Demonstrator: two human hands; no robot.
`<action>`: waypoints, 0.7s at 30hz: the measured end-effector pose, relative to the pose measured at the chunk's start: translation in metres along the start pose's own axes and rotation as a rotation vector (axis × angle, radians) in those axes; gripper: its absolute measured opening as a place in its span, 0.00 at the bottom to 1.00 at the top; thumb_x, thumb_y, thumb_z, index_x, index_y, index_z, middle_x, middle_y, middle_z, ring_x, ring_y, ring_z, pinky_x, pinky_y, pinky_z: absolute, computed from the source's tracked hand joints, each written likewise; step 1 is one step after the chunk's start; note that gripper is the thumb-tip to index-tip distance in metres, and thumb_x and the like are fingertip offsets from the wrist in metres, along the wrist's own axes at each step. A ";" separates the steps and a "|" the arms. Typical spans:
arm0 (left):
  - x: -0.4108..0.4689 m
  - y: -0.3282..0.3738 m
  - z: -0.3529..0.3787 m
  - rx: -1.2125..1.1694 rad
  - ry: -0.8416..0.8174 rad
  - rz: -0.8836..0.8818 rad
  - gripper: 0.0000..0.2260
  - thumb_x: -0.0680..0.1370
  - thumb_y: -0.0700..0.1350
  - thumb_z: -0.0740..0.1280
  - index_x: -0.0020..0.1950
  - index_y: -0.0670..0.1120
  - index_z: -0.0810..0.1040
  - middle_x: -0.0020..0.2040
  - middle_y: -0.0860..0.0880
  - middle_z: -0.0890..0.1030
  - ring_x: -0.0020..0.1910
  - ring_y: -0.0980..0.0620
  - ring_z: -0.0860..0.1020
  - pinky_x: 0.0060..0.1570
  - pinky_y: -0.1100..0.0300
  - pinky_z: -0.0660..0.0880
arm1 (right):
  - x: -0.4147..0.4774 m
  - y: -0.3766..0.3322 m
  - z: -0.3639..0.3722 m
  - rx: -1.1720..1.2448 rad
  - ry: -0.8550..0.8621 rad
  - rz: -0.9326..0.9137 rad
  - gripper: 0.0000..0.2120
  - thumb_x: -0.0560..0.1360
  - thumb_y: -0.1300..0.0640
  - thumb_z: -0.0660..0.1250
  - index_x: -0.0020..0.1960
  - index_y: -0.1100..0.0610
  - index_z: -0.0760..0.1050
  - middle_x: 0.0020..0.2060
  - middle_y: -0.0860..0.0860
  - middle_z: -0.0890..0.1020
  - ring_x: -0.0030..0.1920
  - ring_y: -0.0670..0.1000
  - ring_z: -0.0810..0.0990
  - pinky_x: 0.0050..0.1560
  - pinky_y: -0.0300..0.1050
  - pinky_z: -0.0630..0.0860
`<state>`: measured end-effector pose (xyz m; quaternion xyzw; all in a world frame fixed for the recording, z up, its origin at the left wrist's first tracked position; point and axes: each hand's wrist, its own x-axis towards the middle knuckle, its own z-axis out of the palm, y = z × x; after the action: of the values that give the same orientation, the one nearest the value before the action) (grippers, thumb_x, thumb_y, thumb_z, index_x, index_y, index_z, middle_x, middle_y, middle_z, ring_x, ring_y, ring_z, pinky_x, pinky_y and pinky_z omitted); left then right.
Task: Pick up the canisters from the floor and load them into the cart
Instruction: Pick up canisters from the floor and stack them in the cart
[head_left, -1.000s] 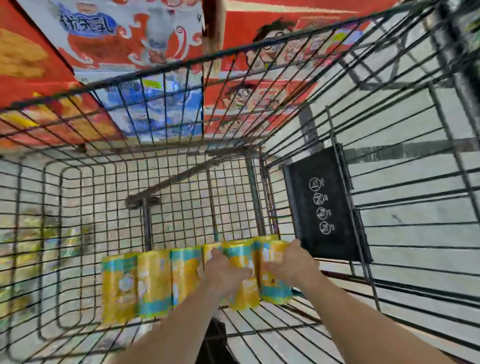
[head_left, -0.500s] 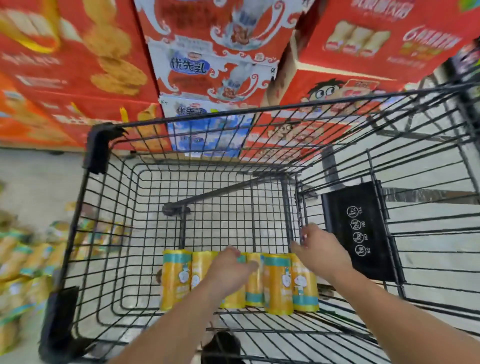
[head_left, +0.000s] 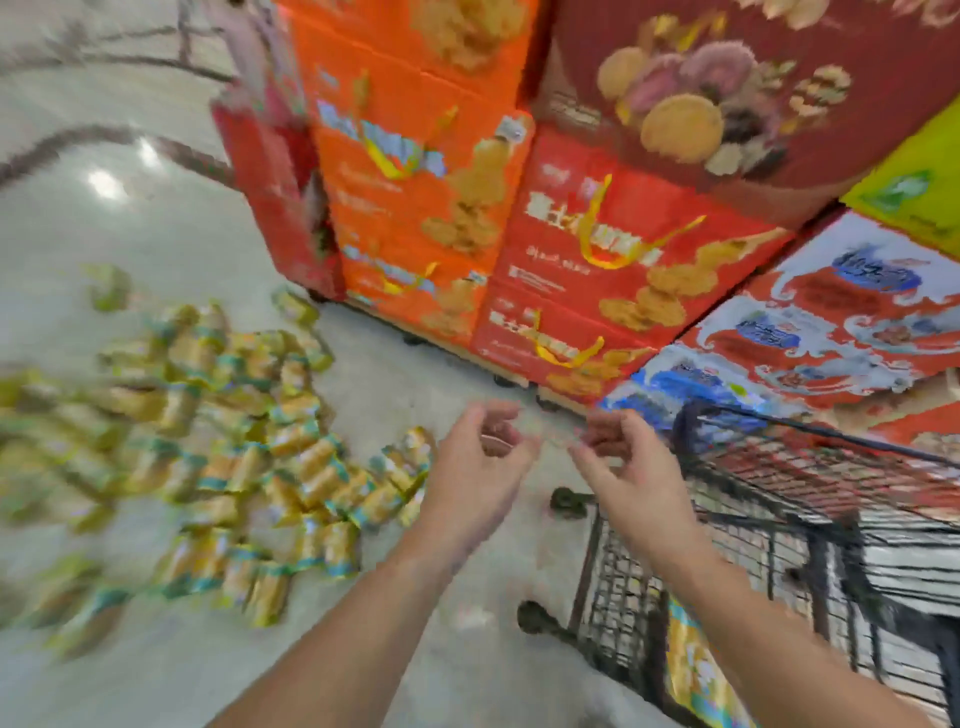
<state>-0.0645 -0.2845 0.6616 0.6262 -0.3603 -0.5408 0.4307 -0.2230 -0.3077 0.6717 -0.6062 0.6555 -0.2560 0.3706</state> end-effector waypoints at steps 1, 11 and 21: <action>0.002 -0.009 -0.033 0.005 0.042 -0.015 0.10 0.74 0.43 0.71 0.54 0.49 0.76 0.43 0.50 0.80 0.36 0.60 0.76 0.36 0.66 0.74 | 0.000 -0.015 0.029 -0.001 -0.038 0.004 0.11 0.74 0.60 0.72 0.53 0.51 0.74 0.43 0.46 0.80 0.40 0.41 0.79 0.38 0.32 0.75; 0.032 -0.218 -0.237 0.056 0.377 -0.432 0.13 0.72 0.47 0.74 0.52 0.47 0.75 0.42 0.48 0.79 0.37 0.49 0.76 0.38 0.62 0.72 | 0.012 0.024 0.288 -0.177 -0.374 0.185 0.10 0.74 0.57 0.73 0.51 0.51 0.73 0.42 0.47 0.81 0.40 0.45 0.79 0.44 0.39 0.76; 0.139 -0.448 -0.277 0.189 0.372 -0.661 0.33 0.63 0.59 0.73 0.64 0.48 0.72 0.55 0.50 0.76 0.55 0.47 0.76 0.57 0.50 0.75 | 0.051 0.215 0.502 -0.310 -0.623 0.572 0.26 0.72 0.48 0.73 0.65 0.53 0.69 0.57 0.50 0.79 0.55 0.51 0.79 0.57 0.47 0.75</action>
<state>0.2246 -0.2053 0.2060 0.8327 -0.1032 -0.4922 0.2317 0.0477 -0.2723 0.1958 -0.4973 0.6844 0.1529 0.5108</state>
